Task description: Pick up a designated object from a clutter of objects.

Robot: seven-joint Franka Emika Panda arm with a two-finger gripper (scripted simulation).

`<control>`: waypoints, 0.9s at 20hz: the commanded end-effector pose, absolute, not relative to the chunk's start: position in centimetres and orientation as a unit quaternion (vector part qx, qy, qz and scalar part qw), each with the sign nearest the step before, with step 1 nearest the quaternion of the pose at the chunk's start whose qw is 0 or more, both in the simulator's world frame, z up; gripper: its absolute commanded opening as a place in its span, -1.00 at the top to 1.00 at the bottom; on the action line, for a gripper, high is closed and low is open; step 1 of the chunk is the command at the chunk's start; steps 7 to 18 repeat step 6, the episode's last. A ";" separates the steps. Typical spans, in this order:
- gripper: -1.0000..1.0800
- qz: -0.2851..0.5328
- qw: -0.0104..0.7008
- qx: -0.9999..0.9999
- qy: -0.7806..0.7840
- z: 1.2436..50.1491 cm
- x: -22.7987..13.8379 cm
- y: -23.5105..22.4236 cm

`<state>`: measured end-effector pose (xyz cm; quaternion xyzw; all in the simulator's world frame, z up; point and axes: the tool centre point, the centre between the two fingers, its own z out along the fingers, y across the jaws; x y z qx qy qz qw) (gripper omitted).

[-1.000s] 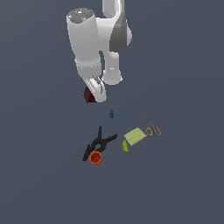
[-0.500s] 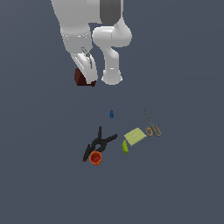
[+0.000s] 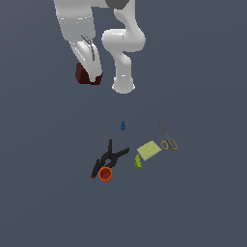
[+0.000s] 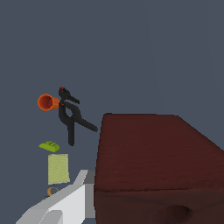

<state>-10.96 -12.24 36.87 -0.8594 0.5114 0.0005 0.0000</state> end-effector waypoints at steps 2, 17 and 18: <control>1.00 0.000 0.000 -0.860 0.511 37.3 -11.0 -12.3; 1.00 0.000 0.000 -0.860 0.511 37.1 -10.9 -12.3; 1.00 0.000 0.000 -0.860 0.511 37.1 -10.9 -12.3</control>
